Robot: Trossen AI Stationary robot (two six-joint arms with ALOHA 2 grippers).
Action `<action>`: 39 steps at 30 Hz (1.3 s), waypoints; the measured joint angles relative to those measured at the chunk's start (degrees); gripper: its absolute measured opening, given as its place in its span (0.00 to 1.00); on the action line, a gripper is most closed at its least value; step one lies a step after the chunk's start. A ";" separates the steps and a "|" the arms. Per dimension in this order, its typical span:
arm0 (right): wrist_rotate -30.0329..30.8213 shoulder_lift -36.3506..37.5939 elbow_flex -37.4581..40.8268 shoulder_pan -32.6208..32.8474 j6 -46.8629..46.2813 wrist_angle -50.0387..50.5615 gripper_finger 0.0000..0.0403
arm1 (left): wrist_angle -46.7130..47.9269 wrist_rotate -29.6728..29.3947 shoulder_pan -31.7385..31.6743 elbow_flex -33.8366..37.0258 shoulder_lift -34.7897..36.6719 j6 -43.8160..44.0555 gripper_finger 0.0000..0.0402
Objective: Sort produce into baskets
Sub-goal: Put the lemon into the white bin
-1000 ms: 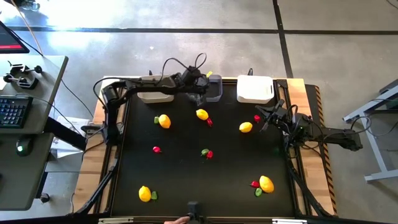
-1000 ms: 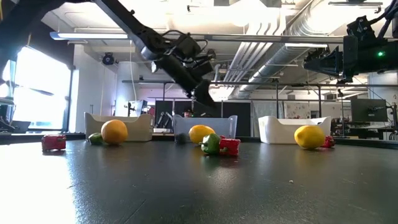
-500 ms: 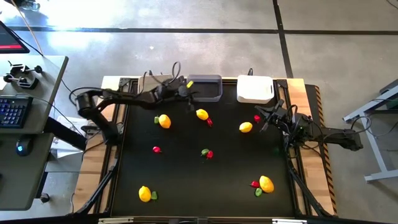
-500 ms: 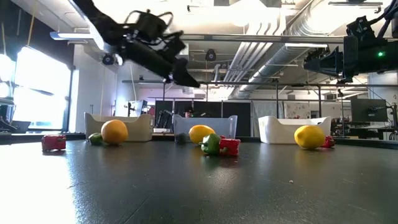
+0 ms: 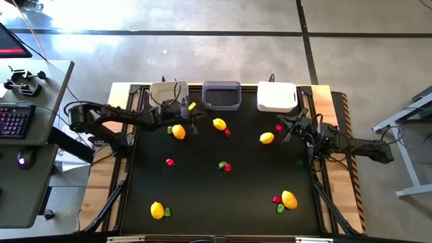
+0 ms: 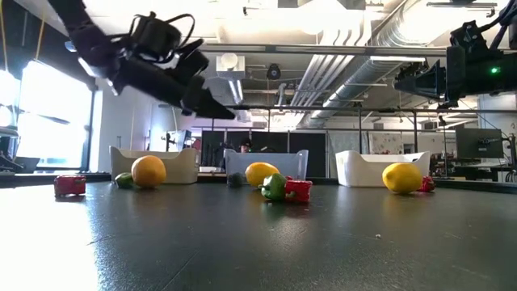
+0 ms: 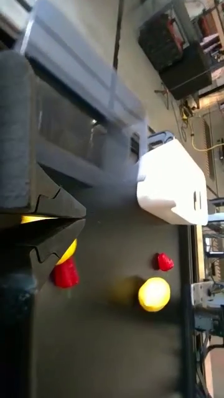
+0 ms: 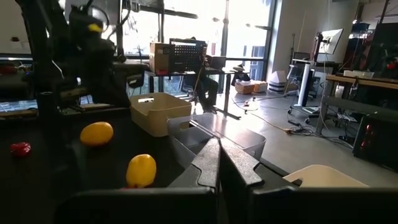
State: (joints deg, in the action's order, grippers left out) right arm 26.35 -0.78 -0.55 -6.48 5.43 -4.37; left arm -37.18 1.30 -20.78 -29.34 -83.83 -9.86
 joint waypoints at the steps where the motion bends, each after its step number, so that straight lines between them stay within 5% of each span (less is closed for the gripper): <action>1: 0.00 0.00 0.00 -0.01 0.02 -0.13 0.00 | -1.91 -0.02 -0.02 1.32 0.00 0.90 0.00; 8: -1.20 -1.03 -0.02 -0.02 -5.08 -0.13 0.00 | -15.29 0.99 -0.04 8.17 0.00 2.72 0.00; 14: -2.56 -8.89 -1.49 -0.02 -10.43 3.53 0.04 | -16.89 1.36 -0.04 8.96 0.00 2.33 0.00; 29: -8.84 -40.80 -18.78 0.30 -14.48 19.07 0.59 | -16.24 1.36 -0.09 8.94 0.00 2.13 0.00; 39: -12.11 -61.60 -37.02 0.30 -12.88 40.52 0.69 | -13.94 1.33 -0.09 8.93 -0.04 -0.07 0.00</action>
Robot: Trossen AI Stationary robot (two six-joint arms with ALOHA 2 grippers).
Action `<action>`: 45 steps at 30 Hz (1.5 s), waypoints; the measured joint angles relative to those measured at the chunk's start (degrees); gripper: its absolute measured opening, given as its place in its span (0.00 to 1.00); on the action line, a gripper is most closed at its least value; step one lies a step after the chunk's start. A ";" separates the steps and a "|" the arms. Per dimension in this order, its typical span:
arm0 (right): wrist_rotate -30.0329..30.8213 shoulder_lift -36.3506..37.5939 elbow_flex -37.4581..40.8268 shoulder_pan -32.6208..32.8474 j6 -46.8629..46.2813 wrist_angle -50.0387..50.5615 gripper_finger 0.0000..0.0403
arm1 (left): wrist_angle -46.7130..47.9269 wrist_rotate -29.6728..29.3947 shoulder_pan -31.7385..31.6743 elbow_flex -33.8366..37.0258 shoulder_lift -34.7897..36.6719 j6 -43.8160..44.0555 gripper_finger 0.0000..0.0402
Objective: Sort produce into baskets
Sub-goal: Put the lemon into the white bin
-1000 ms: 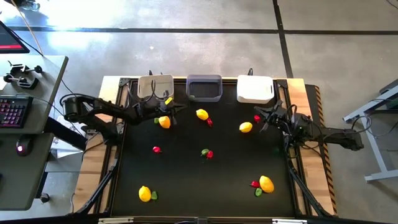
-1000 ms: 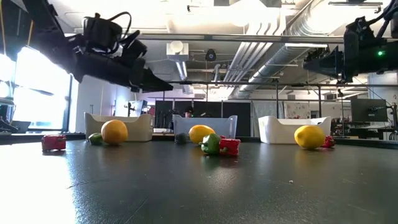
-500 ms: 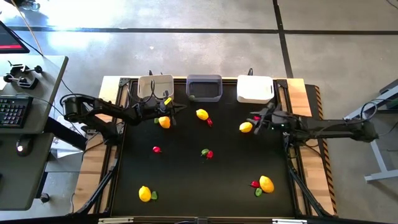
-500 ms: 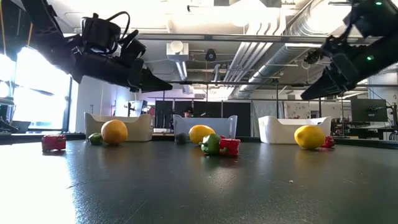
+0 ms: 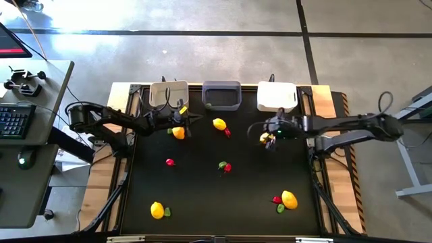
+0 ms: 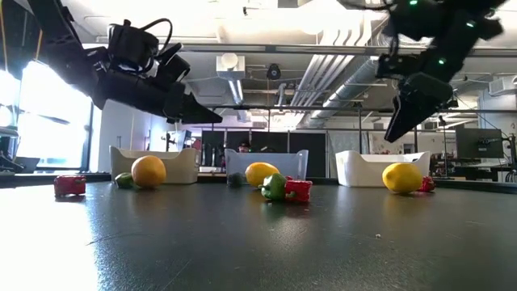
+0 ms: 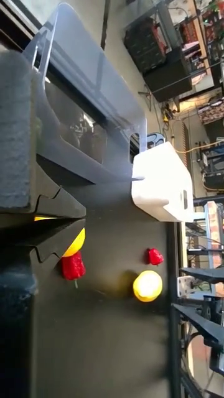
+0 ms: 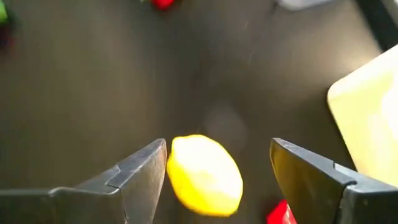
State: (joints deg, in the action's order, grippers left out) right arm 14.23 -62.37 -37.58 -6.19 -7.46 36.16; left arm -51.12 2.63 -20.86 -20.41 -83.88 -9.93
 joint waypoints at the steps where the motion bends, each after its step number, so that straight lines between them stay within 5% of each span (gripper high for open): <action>1: -0.41 -2.20 -1.92 0.11 1.24 2.76 0.69 | 0.01 0.00 0.00 -0.02 0.00 -0.73 0.00; 11: 0.70 -21.71 -15.95 3.08 18.87 17.92 0.69 | 1.49 -0.01 -0.11 -0.02 0.00 -1.88 0.00; 22: 1.78 -31.23 -17.91 2.20 23.01 20.22 0.69 | 2.28 -0.02 -0.11 -0.02 0.00 -1.12 0.00; 28: 1.56 -33.95 -17.91 1.29 23.02 20.16 0.66 | 2.28 -0.02 -0.11 -0.02 0.00 -1.09 0.00; 37: -1.41 -32.94 -21.74 0.16 18.09 23.29 0.45 | 3.37 -0.03 -0.11 -0.04 0.00 -0.83 0.00; 45: -0.61 -27.35 -31.73 -13.59 14.97 25.92 0.47 | 3.48 -0.10 -0.07 -0.04 0.00 -0.36 0.00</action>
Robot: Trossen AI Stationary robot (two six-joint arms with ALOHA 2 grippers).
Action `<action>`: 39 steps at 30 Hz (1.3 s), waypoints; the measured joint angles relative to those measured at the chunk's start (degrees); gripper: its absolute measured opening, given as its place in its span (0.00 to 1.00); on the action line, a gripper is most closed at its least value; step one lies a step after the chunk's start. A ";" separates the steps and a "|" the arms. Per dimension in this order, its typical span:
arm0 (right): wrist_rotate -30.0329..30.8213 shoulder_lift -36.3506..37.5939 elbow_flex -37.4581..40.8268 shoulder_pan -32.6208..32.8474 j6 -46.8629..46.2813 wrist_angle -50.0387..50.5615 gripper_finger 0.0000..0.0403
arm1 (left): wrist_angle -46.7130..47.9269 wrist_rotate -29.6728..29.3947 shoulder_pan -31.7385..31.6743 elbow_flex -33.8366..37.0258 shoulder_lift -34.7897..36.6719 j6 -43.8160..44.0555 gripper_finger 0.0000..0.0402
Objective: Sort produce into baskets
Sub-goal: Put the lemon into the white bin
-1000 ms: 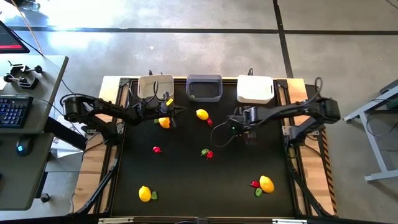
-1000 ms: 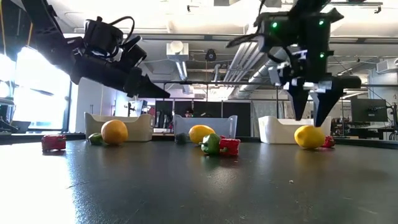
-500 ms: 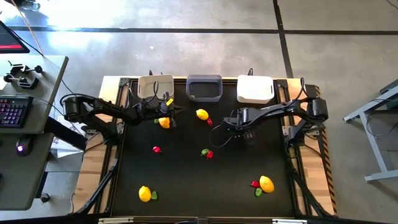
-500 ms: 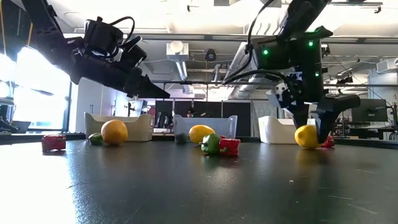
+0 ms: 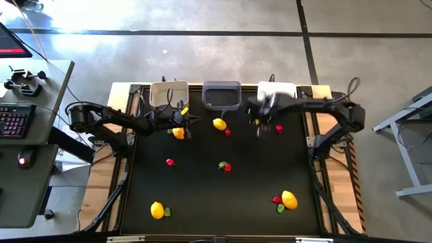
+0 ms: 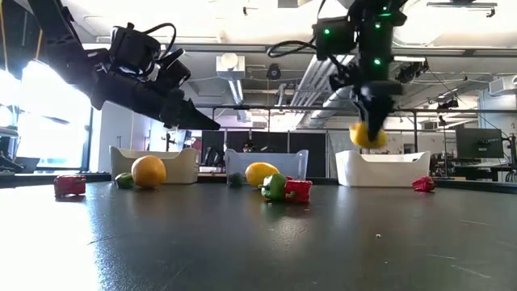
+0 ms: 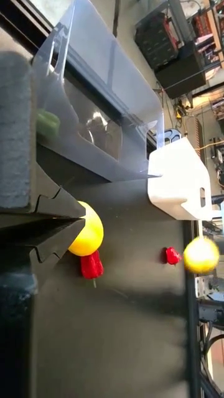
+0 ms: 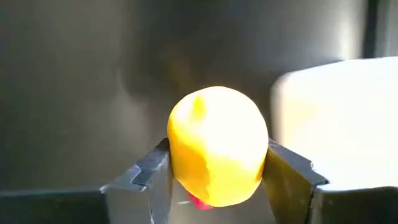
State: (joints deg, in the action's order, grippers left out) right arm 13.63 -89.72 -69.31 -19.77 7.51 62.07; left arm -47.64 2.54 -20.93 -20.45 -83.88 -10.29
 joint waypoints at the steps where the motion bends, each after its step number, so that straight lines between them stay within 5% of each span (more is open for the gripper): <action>1: 0.37 0.50 -1.02 -2.70 -0.04 -0.50 0.47 | 0.00 -0.11 0.00 0.00 0.00 -0.35 0.00; 6: -1.11 0.93 -5.40 -17.39 -4.79 -5.78 0.47 | -0.13 -0.23 -0.02 0.00 0.00 -1.22 0.00; 13: -10.88 -2.90 -2.82 -31.95 -13.66 -14.96 0.47 | -0.11 -0.23 -0.02 0.00 0.00 -0.76 0.00; 29: -15.34 -7.20 8.96 -33.13 -30.74 -30.13 0.47 | 0.24 -0.44 0.90 0.00 0.00 1.06 0.00; 39: -7.64 -7.16 10.68 -32.35 -29.22 -34.14 0.58 | 0.22 -0.38 1.25 0.00 0.00 1.10 0.00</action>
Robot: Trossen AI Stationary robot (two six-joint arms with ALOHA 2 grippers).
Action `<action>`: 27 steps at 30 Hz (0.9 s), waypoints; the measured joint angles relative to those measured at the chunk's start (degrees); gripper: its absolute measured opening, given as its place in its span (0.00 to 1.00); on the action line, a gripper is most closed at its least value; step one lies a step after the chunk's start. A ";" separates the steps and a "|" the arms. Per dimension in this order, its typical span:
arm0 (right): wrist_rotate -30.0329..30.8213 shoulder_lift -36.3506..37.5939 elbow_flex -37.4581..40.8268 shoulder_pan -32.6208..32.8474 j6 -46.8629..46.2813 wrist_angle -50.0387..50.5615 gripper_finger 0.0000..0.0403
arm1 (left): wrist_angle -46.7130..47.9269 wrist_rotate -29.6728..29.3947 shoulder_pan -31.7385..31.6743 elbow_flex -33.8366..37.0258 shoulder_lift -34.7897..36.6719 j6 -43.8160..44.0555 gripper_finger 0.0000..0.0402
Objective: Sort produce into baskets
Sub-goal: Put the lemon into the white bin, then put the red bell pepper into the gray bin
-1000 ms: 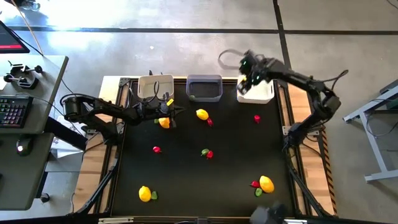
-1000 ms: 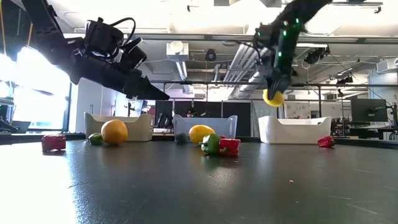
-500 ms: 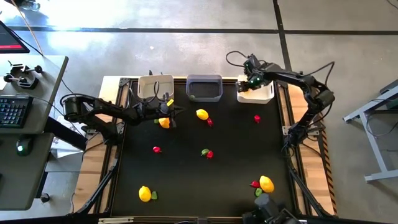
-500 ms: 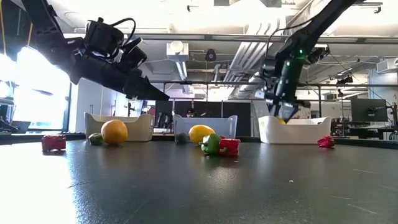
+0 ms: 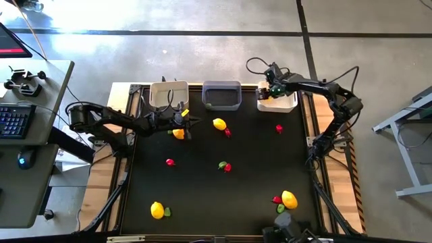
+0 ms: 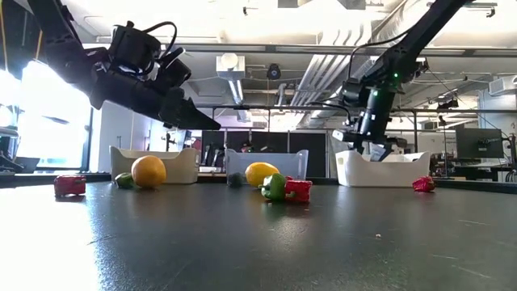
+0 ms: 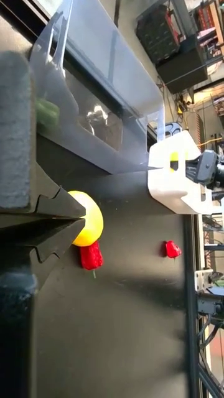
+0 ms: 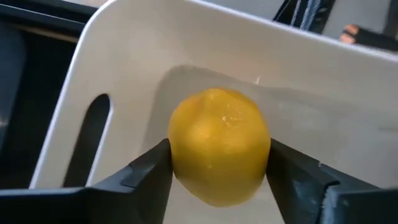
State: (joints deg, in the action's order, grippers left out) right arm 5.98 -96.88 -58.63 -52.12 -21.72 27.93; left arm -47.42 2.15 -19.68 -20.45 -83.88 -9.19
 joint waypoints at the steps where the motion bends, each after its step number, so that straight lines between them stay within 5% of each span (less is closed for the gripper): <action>1: 0.51 0.00 -0.03 0.13 0.61 0.06 0.60 | -0.02 0.00 0.00 0.00 0.00 0.01 0.00; 7: 1.73 0.00 -0.07 0.55 4.08 0.05 0.71 | 0.04 0.00 -0.02 0.00 0.00 0.01 0.00; 12: -0.43 2.34 -0.07 0.53 5.58 1.58 0.68 | 0.07 0.01 -0.02 0.00 0.00 0.00 0.00; 17: 0.45 10.67 -0.09 0.55 10.52 7.97 0.49 | 0.08 0.45 -0.02 0.00 0.00 -1.38 0.00; 24: 1.88 22.72 -0.14 8.47 13.94 12.96 0.05 | 0.80 0.48 -0.02 0.00 0.00 -1.40 0.00; 27: 4.84 24.40 0.49 14.86 14.45 12.83 0.05 | 0.84 0.48 -0.02 0.02 -0.02 -1.54 0.00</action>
State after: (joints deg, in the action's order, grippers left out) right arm 10.83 -72.48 -58.14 -37.27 -7.26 40.76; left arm -46.58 2.63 -19.70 -20.43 -83.90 -10.73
